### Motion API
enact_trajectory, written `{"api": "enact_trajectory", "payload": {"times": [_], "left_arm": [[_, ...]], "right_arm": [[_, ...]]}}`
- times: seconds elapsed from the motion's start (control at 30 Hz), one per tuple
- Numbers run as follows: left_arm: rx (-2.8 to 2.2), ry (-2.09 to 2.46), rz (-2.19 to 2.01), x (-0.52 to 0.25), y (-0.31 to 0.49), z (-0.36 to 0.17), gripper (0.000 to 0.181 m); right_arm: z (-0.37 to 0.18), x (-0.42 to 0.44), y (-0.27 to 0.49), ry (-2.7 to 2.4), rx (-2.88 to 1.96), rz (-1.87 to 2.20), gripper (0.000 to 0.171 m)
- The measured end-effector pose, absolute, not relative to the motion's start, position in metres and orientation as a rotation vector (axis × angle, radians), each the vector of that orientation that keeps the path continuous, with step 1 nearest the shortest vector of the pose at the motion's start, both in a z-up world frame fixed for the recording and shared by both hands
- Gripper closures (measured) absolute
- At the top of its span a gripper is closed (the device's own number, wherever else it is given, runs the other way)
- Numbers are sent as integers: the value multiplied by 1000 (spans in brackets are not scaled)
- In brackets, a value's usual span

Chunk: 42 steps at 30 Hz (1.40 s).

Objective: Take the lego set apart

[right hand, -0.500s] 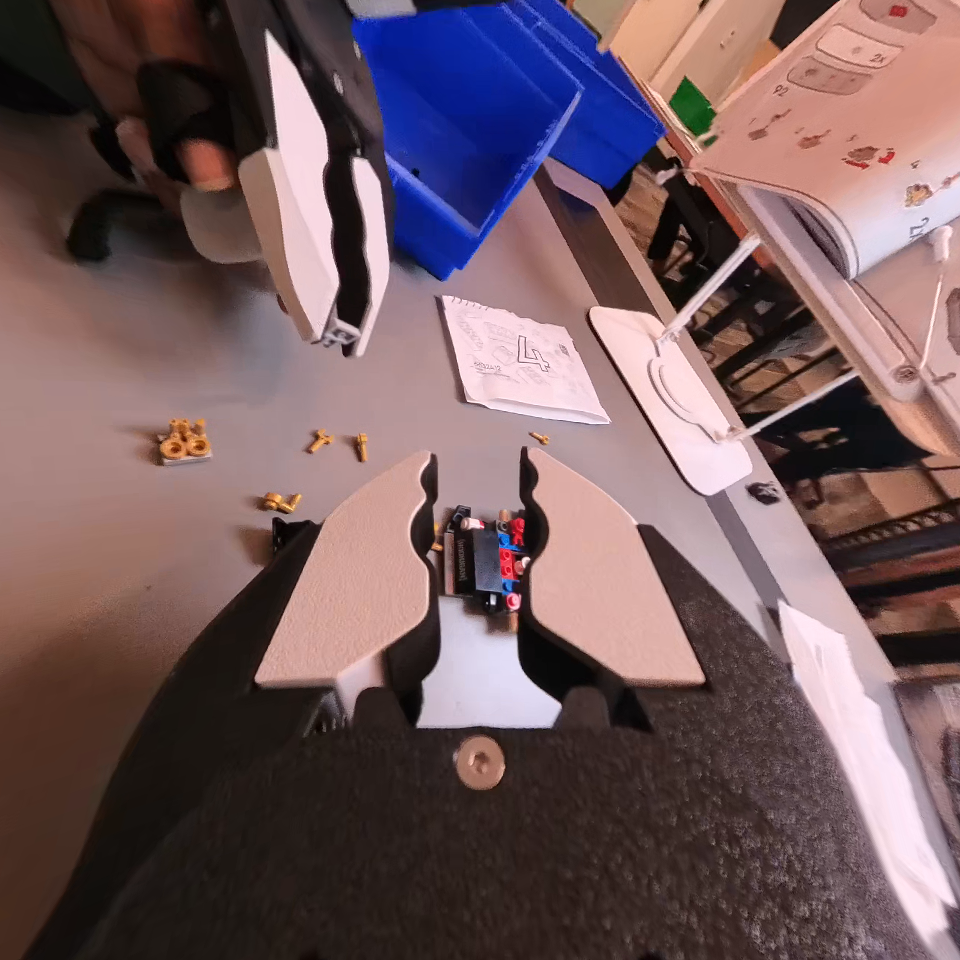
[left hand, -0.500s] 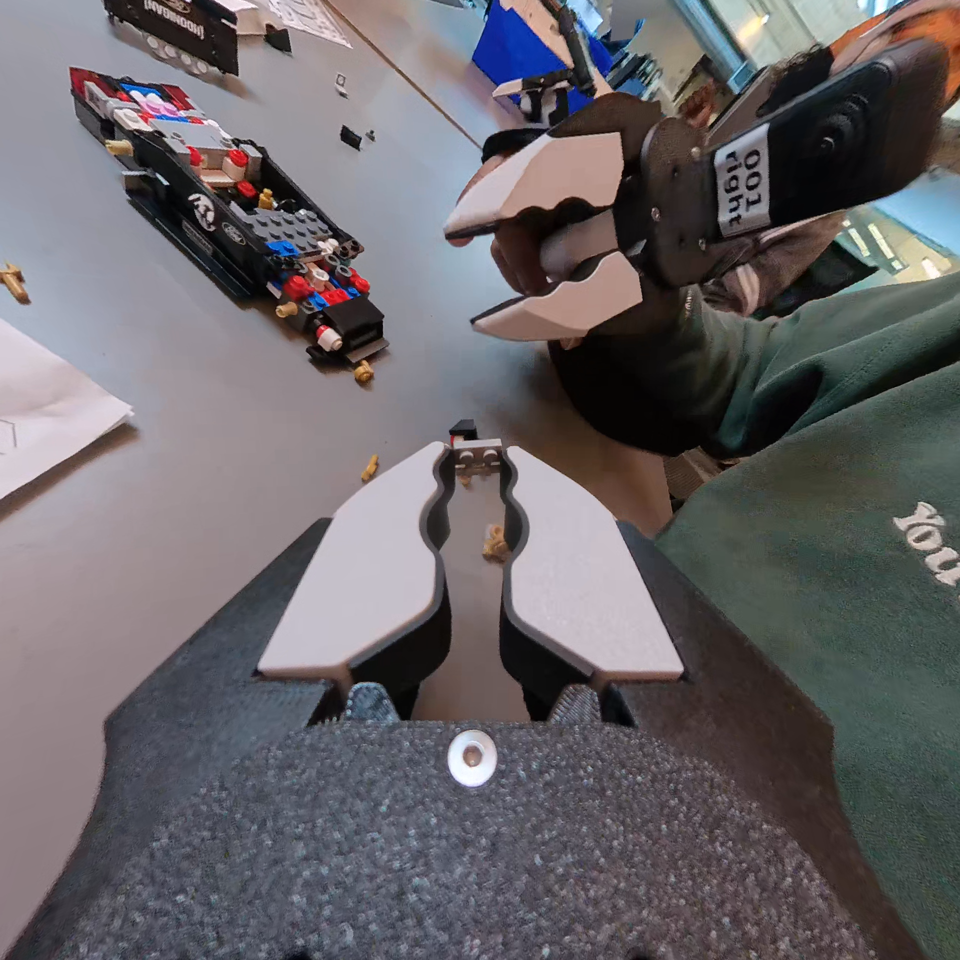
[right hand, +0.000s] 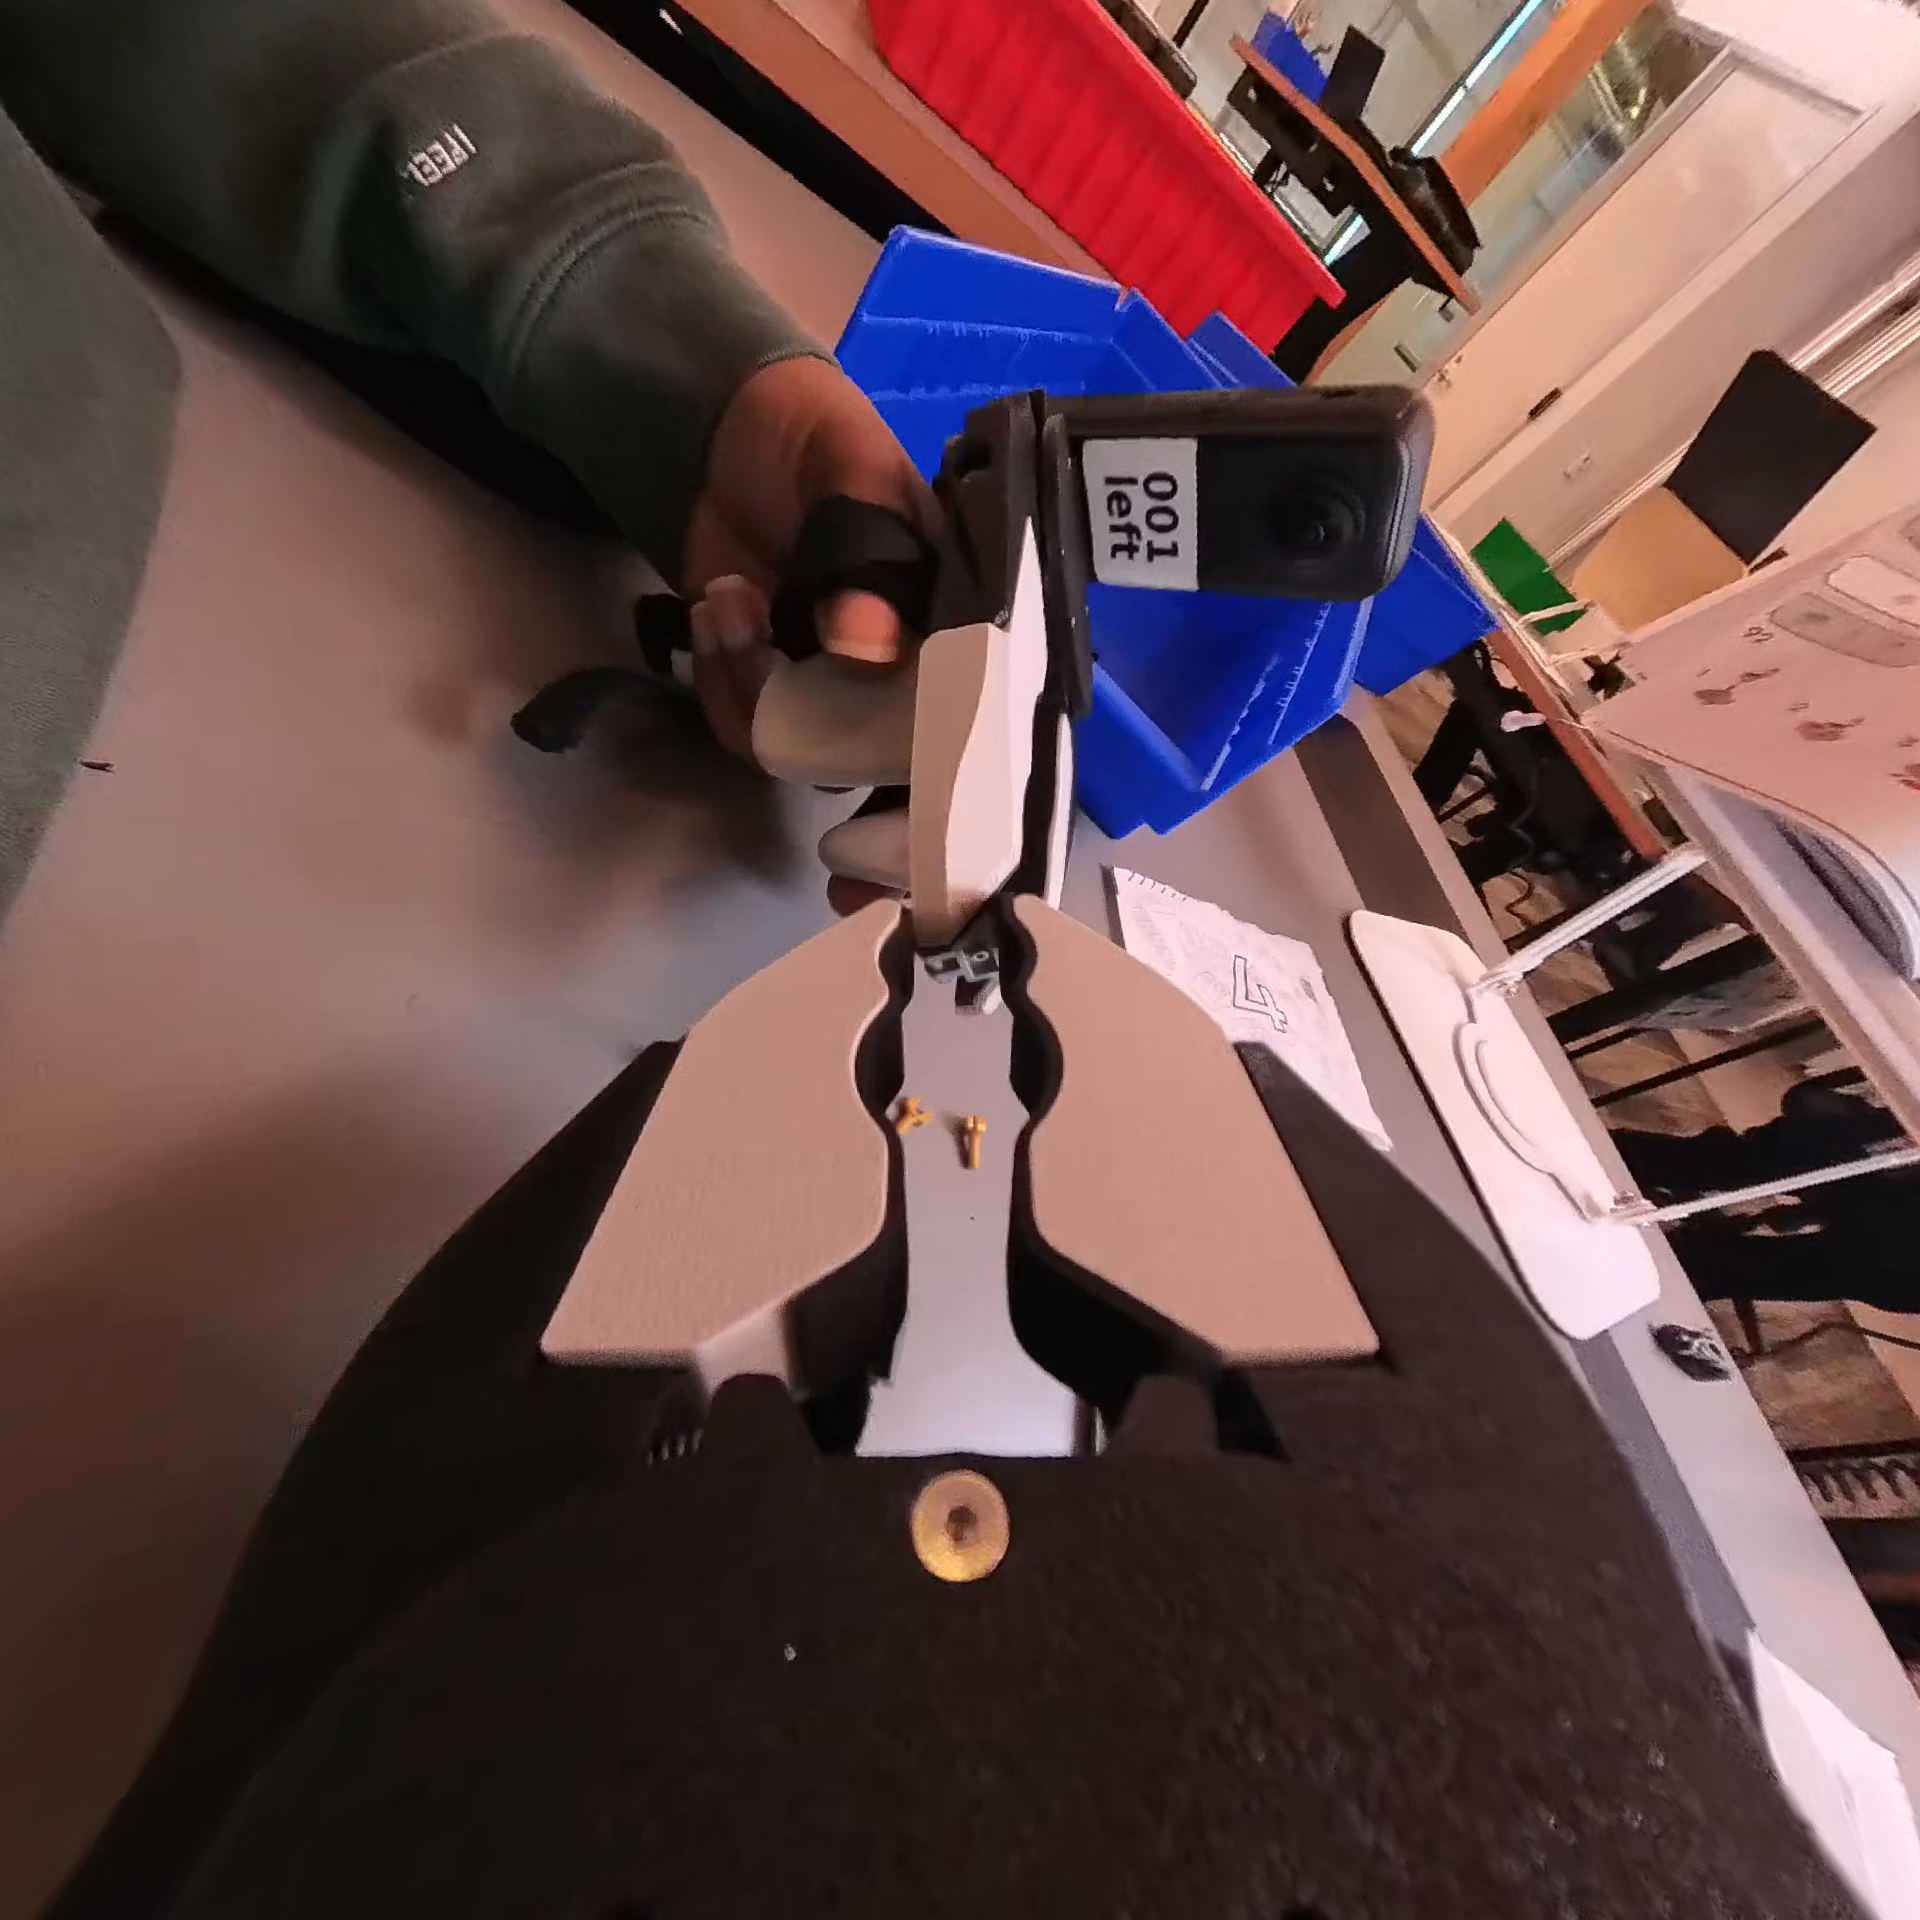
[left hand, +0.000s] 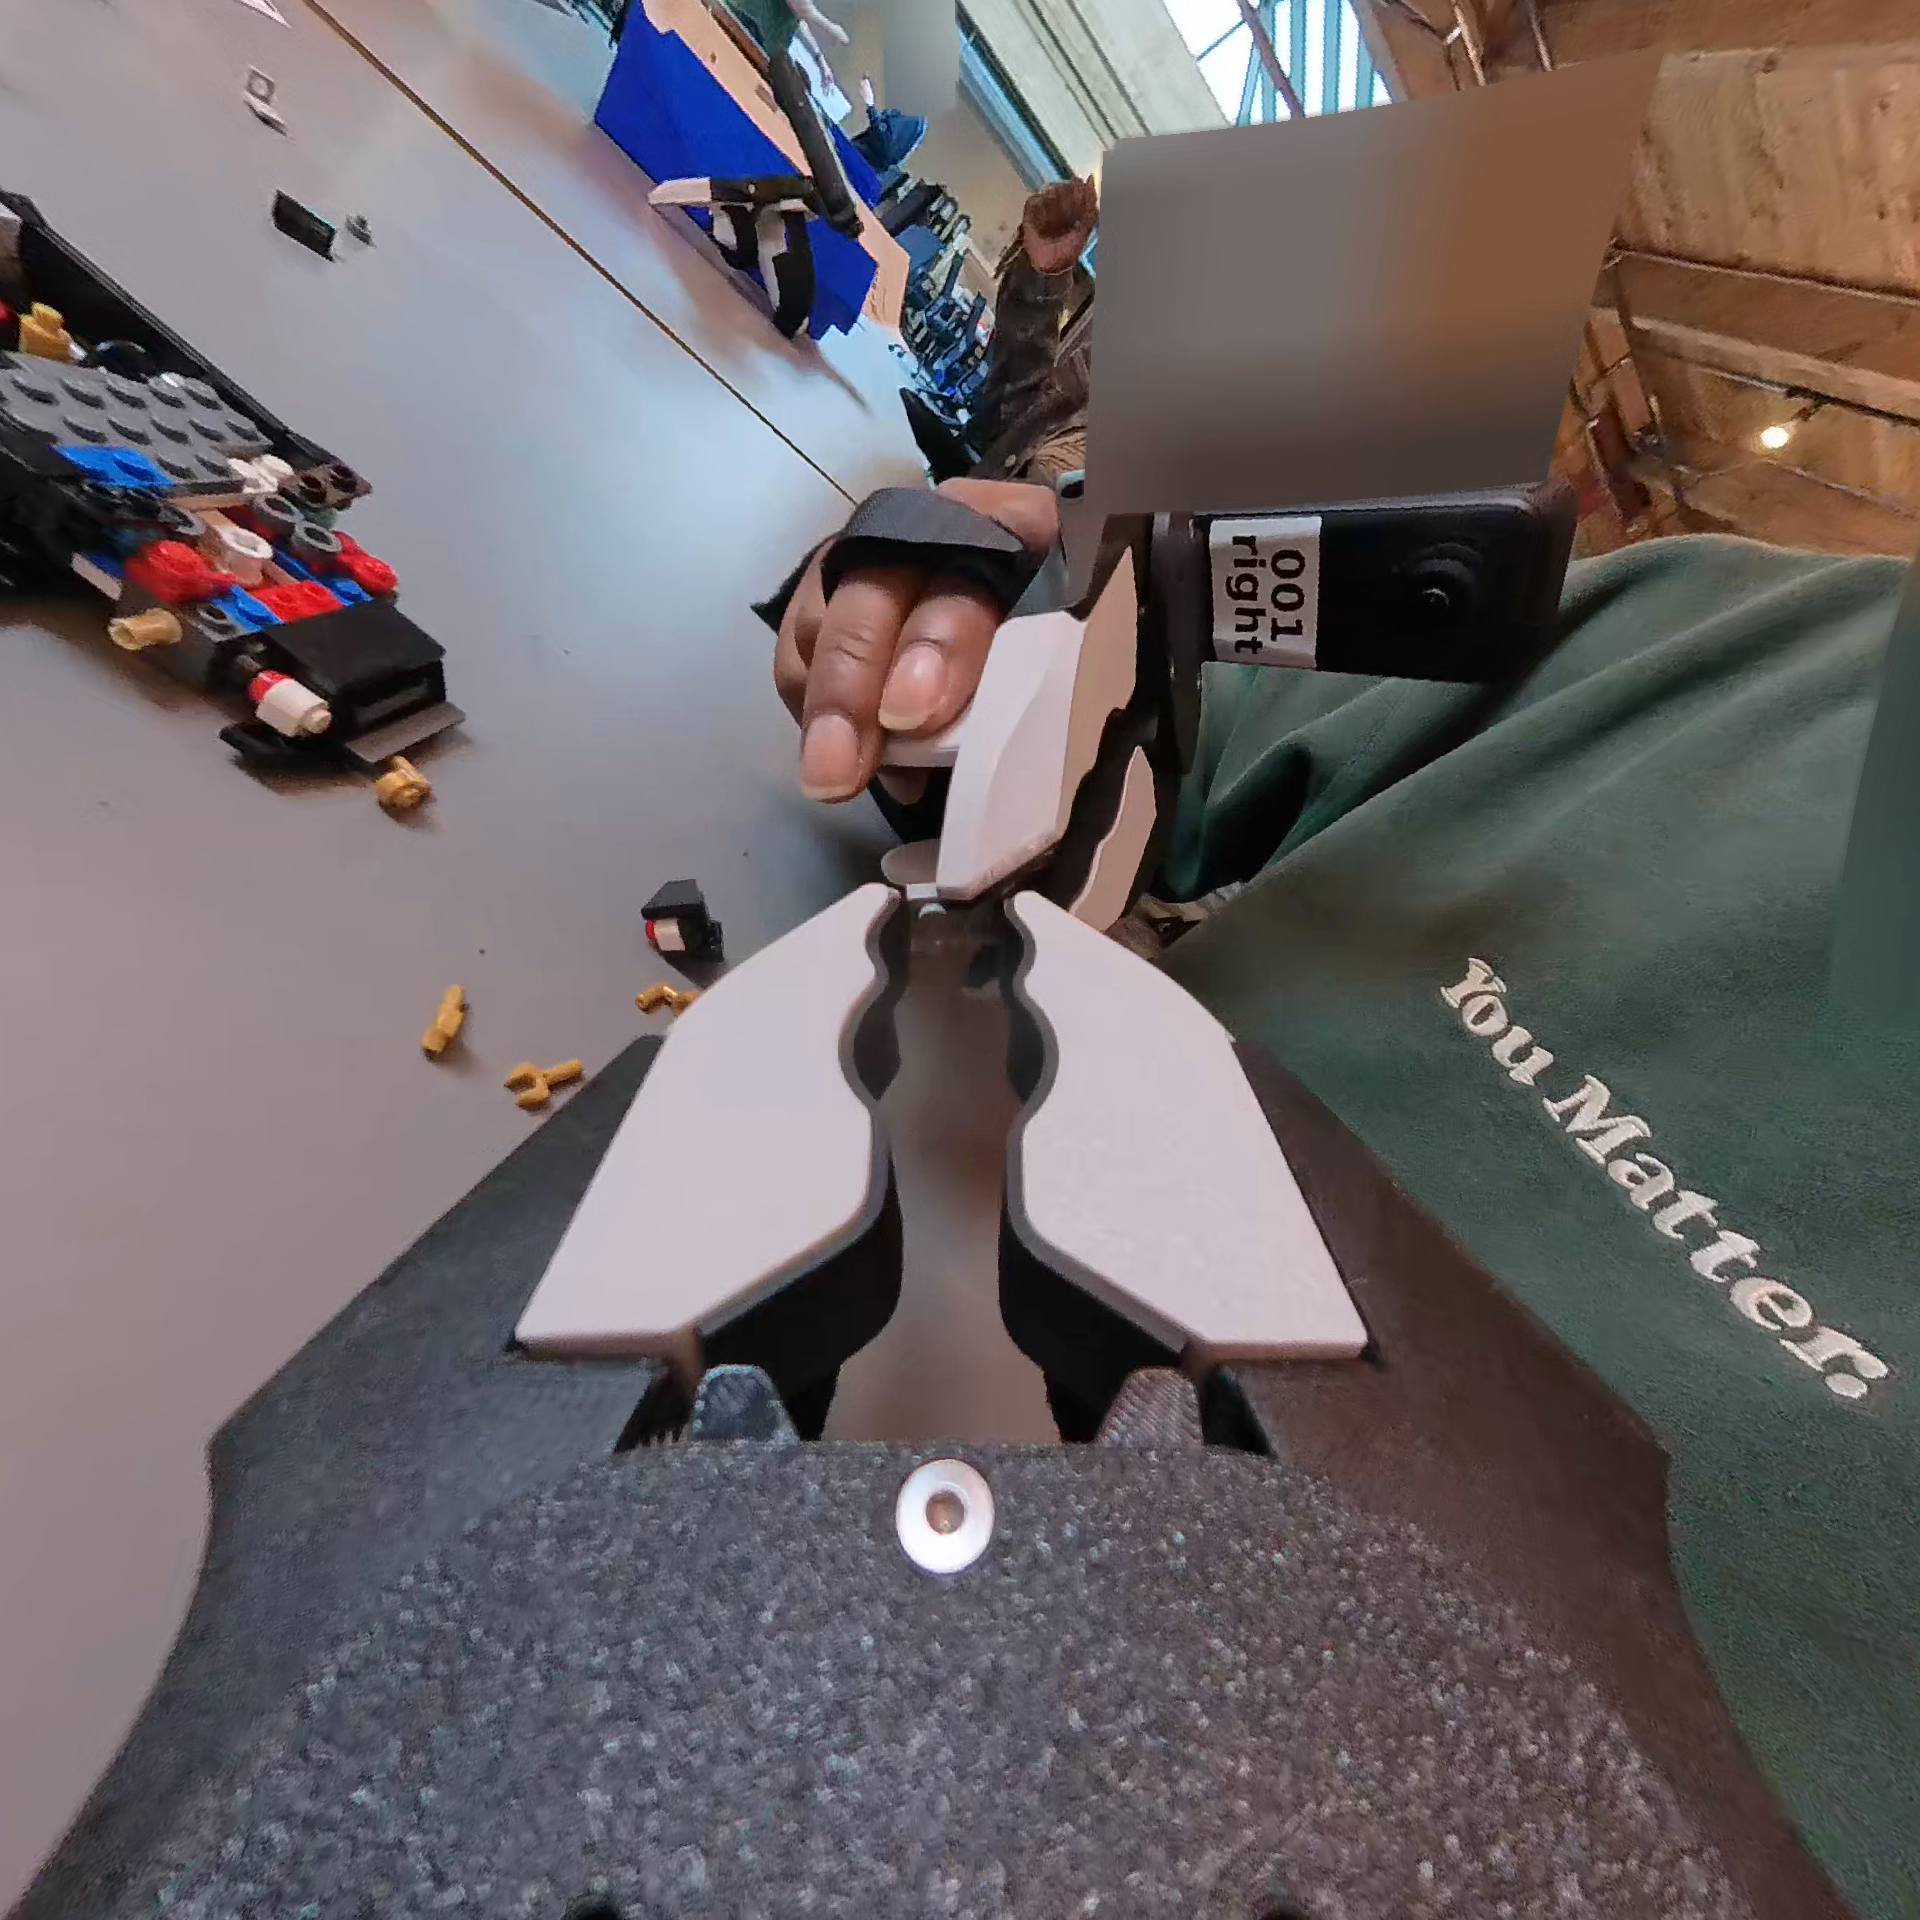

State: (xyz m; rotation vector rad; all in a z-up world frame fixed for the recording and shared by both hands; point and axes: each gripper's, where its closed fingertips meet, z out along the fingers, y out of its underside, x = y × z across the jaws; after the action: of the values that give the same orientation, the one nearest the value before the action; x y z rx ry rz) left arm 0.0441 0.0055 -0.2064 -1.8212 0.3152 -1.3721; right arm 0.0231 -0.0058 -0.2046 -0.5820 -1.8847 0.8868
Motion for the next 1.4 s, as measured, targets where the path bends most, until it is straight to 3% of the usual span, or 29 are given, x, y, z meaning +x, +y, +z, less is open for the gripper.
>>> {"api": "enact_trajectory", "payload": {"times": [0.1,0.27,0.33,0.4,0.53,0.73,0.8,0.97,1.2,1.4], "left_arm": [[-1888,295,-1108,18,14,-197,165],[-2168,139,62,-126,8,-174,165],[-2285,37,242,-163,-8,-182,165],[-2397,-45,146,-170,-16,-204,165],[-2561,-76,181,-175,-25,-238,111],[-2555,4,148,-165,-25,-237,101],[-2510,64,170,-160,-21,-230,103],[-2245,415,-193,-65,-1,-204,133],[-1984,567,-770,26,1,-200,141],[-1822,539,-703,35,13,-178,156]], "right_arm": [[-196,22,6,-1833,-628,881,155],[-225,35,24,-2060,-807,893,149],[-246,45,16,-2217,-863,914,149],[-260,50,7,-2309,-887,904,145],[-273,50,-5,-2374,-904,844,144],[-278,43,-10,-2377,-952,817,142],[-279,41,-10,-2376,-962,802,141],[-280,37,-10,-2350,-936,787,155],[-197,23,6,-1879,-1049,1380,155],[-166,25,7,-1681,-1100,1707,155]]}}
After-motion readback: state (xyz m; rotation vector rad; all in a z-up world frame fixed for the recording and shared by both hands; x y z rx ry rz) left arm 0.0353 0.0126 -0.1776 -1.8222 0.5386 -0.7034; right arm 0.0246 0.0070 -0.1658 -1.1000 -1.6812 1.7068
